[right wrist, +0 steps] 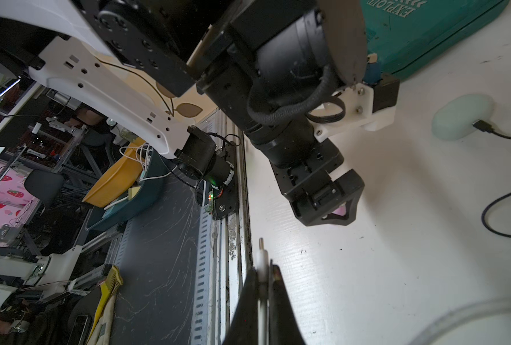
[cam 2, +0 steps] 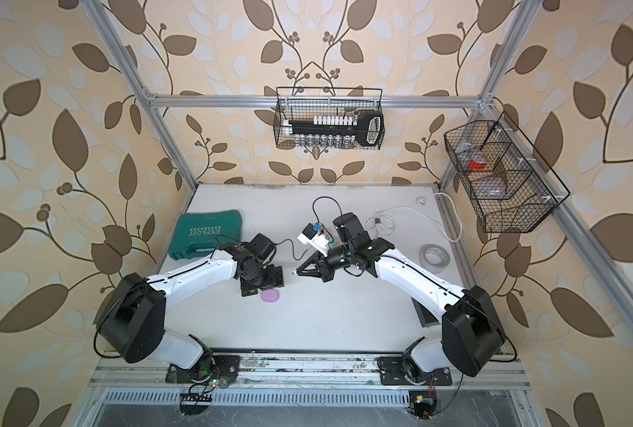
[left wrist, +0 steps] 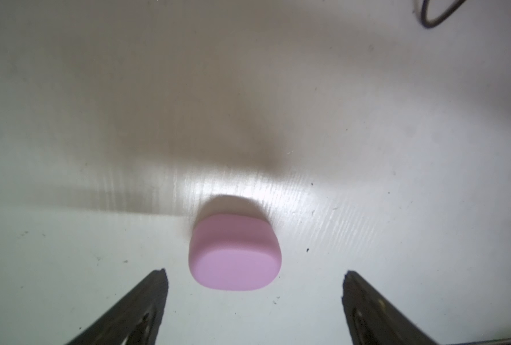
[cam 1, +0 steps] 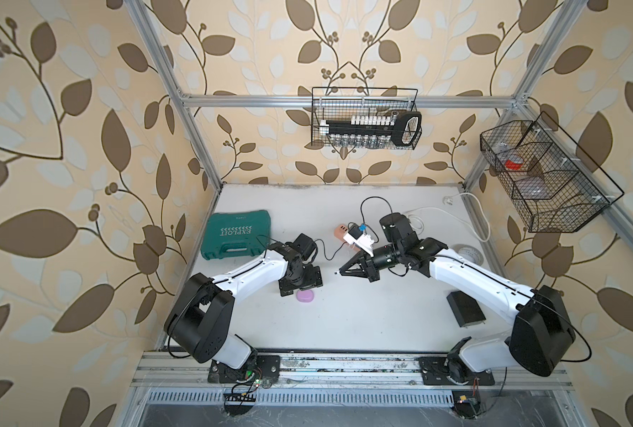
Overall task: Charge the bluetooth headset
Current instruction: Pick up the bluetooth headset from the center of the board.
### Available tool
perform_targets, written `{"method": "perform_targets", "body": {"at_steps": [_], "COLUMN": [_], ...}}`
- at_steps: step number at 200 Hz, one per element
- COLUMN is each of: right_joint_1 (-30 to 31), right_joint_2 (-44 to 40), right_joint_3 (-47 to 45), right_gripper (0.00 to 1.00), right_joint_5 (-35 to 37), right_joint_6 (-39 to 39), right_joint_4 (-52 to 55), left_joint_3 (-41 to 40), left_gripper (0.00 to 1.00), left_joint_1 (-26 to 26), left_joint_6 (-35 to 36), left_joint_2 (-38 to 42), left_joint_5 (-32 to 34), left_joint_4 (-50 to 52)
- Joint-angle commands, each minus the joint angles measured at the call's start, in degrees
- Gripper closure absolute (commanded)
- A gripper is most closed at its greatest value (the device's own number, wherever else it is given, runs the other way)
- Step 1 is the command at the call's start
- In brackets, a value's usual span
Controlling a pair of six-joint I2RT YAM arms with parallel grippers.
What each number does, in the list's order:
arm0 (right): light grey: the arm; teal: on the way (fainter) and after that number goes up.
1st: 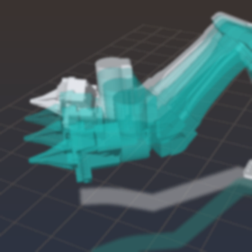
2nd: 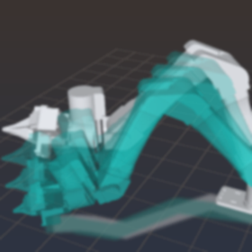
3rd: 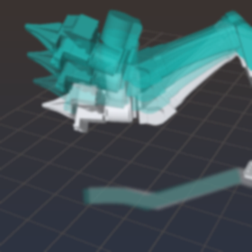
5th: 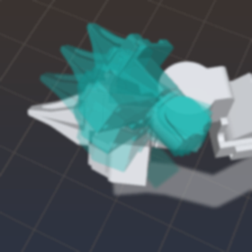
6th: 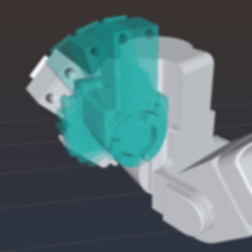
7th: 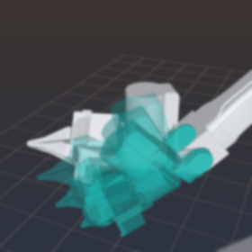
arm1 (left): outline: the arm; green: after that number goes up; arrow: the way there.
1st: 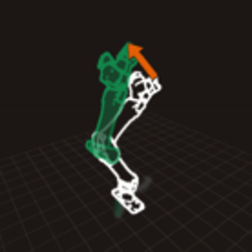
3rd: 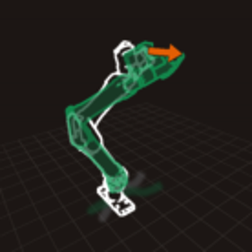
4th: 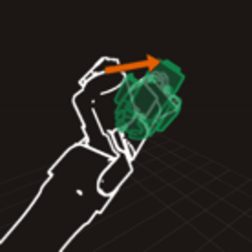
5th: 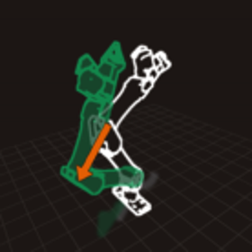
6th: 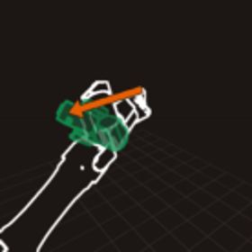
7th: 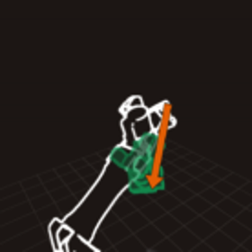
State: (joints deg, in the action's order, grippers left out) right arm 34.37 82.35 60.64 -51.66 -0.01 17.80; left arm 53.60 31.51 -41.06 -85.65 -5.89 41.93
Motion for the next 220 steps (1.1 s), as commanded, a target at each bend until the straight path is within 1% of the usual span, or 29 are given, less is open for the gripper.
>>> {"method": "perform_targets", "body": {"at_steps": [1, 16, 35, 49, 54, 76, 91, 132, 149, 161, 181, 188, 204, 220], "right_joint_1": [-0.1, -0.1, -0.1, -0.1, 0.0, -0.1, -0.1, -0.1, -0.1, -0.1, -0.1, -0.1, -0.1, -0.1], "right_joint_2": [-0.2, -0.3, -0.5, -0.7, -0.8, -0.6, -0.6, -0.5, -0.3, -0.2, -0.1, -0.2, -0.2, -0.3], "right_joint_3": [-1.0, -0.9, -0.9, -1.0, -1.0, -1.0, -1.1, -0.9, -1.0, -0.9, -0.9, -0.9, -1.0, -1.3], "right_gripper": [0.94, 0.94, 0.94, 0.94, 0.94, 0.94, 0.94, 0.94, 0.94, 0.94, 0.94, 0.94, 0.94, 0.94], "right_joint_5": [-1.2, -1.1, -1.1, -1.0, -1.0, -1.1, -1.1, -1.1, -1.1, -1.1, -1.3, -1.4, -1.5, -1.5], "right_joint_6": [0.1, 0.2, 0.1, 0.0, 0.1, 0.0, 0.0, -0.3, -0.3, -0.3, -0.3, -0.3, -0.3, -0.3], "right_joint_4": [-0.7, -0.7, -0.7, -0.7, -0.7, -0.5, -0.5, -0.3, -0.2, -0.2, -0.2, -0.2, -0.3, -0.3], "left_joint_3": [-0.1, 0.2, 0.6, 0.4, 0.4, 0.7, 1.1, 1.6, 1.7, 2.1, 2.6, 2.9, 3.2, 3.4], "left_gripper": [0.08, 0.12, 0.13, 0.21, 0.22, 0.23, 0.27, 0.24, 0.28, 0.29, 0.35, 0.36, 0.3, 0.3], "left_joint_1": [1.0, 2.1, 2.9, 3.0, 3.0, 3.0, 3.1, 3.9, 4.2, 4.5, 4.6, 4.6, 4.7, 4.7], "left_joint_6": [-1.5, -1.6, -1.7, -1.5, -1.5, -1.6, -1.6, -1.2, -1.1, -1.0, -0.5, -0.4, 0.0, 0.4], "left_joint_2": [-1.0, -2.0, -3.4, -4.3, -4.7, -6.5, -7.2, -8.8, -9.4, -9.6, -10.2, -10.5, -11.4, -11.6], "left_joint_5": [2.6, 3.2, 5.4, 5.3, 5.3, 5.2, 5.1, 5.7, 5.8, 5.9, 5.9, 6.0, 6.1, 6.2], "left_joint_4": [2.2, 2.4, 3.3, 2.8, 2.6, 1.7, 1.6, 1.7, 1.3, 1.3, 1.4, 1.5, 1.7, 1.8]}}
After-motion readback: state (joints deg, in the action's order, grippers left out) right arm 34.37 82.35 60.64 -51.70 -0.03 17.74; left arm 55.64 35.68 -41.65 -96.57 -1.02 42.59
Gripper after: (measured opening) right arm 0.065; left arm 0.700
